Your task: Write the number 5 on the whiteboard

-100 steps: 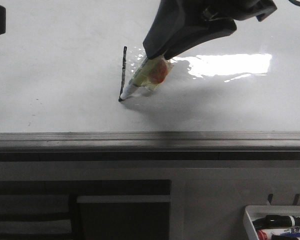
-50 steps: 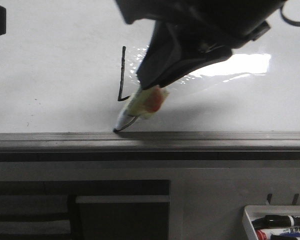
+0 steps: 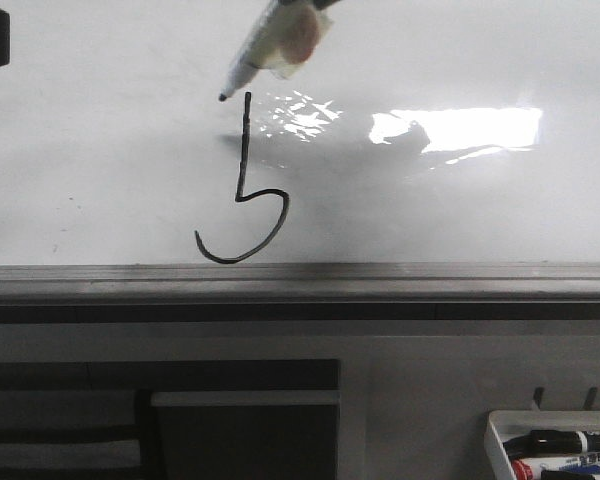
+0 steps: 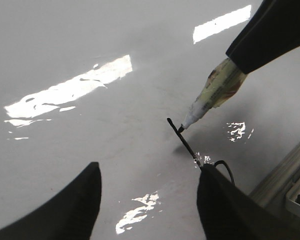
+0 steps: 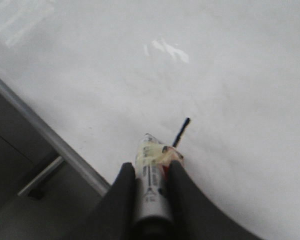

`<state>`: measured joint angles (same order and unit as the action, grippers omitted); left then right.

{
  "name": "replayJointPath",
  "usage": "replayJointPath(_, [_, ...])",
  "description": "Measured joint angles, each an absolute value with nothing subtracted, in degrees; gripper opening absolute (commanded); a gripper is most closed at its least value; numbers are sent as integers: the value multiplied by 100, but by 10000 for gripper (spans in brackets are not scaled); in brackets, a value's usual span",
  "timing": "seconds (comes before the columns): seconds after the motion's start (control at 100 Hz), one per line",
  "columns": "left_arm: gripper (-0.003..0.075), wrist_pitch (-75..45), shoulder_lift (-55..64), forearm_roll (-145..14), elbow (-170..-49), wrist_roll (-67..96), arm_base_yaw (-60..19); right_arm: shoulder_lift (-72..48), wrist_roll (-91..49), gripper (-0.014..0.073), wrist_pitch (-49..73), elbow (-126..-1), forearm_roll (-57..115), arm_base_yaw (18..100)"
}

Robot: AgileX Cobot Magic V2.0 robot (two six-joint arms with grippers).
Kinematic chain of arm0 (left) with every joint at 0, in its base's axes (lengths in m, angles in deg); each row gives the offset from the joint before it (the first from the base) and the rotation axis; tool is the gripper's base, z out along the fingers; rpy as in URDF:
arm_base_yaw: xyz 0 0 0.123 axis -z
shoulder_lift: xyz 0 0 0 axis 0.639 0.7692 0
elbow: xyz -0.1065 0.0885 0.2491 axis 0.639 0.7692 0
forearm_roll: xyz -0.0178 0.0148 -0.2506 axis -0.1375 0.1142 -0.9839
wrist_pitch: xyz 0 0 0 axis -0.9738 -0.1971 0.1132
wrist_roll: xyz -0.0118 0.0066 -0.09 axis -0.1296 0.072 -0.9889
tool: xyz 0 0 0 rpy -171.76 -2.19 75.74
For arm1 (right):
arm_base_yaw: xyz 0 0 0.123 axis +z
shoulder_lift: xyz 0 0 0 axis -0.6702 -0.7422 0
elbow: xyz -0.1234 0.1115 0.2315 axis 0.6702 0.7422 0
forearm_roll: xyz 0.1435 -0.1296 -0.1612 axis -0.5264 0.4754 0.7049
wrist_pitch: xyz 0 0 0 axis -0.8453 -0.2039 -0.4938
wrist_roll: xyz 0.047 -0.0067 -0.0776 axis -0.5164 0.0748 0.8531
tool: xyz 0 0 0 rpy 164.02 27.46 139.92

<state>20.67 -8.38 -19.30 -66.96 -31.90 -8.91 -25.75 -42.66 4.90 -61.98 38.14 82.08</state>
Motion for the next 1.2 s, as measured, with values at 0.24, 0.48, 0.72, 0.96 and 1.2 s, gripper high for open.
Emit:
replayJointPath(0.24, [384,2067,-838,-1930,-6696,-3190,-891,-2632,-4266,-62,692,-6198,3831,8062])
replayJointPath(0.48, [384,2067,-838,-1930,-6696,-3190,-891,-2727,-4266,-62,849,-6198,3831,8045])
replayJointPath(0.72, [384,2092,-838,-1930,-6696,-3190,-891,-2787,-4266,-62,837,-6198,3809,7814])
replayJointPath(0.96, [384,2092,-838,-1930,-6696,-3190,-891,-2608,-4266,-62,470,-6211,3822,7535])
replayJointPath(1.2, [384,2092,-838,-1879,-6696,-3190,-891,-2376,-4266,-62,142,-6211,3967,7330])
